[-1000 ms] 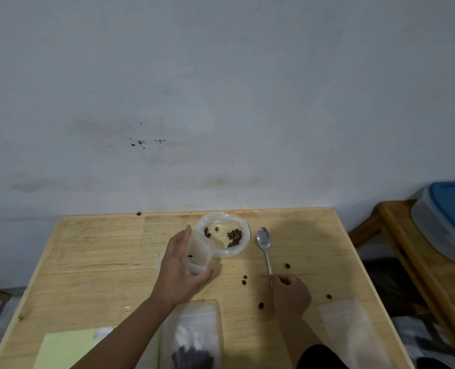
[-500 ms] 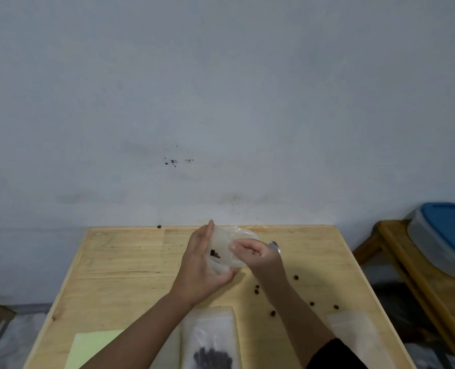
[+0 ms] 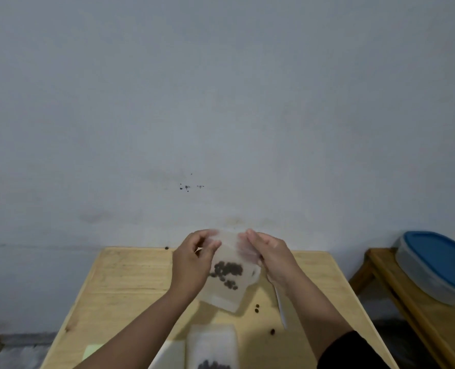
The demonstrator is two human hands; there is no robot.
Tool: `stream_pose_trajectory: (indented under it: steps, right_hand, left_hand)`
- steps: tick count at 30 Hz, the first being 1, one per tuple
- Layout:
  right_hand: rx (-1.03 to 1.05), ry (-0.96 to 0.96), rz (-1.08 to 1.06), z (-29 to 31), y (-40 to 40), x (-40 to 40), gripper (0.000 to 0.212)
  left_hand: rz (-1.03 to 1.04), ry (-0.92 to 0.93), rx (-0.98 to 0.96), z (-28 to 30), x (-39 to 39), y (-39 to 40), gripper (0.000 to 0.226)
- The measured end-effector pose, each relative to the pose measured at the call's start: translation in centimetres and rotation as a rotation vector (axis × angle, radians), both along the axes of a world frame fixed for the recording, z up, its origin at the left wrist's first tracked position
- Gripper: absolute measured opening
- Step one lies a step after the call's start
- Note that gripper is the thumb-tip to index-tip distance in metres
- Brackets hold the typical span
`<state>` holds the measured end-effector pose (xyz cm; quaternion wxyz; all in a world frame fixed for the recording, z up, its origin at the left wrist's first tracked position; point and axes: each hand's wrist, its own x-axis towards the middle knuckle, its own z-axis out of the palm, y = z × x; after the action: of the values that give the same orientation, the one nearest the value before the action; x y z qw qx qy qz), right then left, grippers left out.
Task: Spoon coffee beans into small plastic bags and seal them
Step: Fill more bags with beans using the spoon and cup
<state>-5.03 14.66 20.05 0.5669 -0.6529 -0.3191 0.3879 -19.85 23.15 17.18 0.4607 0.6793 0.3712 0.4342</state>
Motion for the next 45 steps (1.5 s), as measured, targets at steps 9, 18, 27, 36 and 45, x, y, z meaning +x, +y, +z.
stream_pose_trajectory:
  steps: [9, 18, 27, 36, 45]
  right_hand:
    - [0.204, -0.082, -0.119, 1.0, -3.1, 2.0, 0.018]
    - [0.2, -0.269, 0.055, 2.1, -6.3, 5.5, 0.021]
    - [0.152, -0.305, 0.131, 1.8, -7.6, 6.2, 0.009]
    - [0.112, -0.309, 0.109, 1.7, -6.8, 4.6, 0.011]
    - [0.092, -0.203, 0.104, 0.9, -5.2, 0.5, 0.005]
  left_hand:
    - [0.03, -0.062, -0.086, 1.3, 1.3, -3.2, 0.031]
    - [-0.006, -0.001, -0.063, 2.3, 2.9, -6.1, 0.018]
    - [0.072, -0.013, -0.098, 2.5, 4.0, -8.8, 0.015]
    - [-0.047, 0.093, -0.07, 3.0, 3.5, -8.9, 0.009]
    - [-0.098, 0.13, -0.05, 2.7, 0.7, -7.2, 0.004]
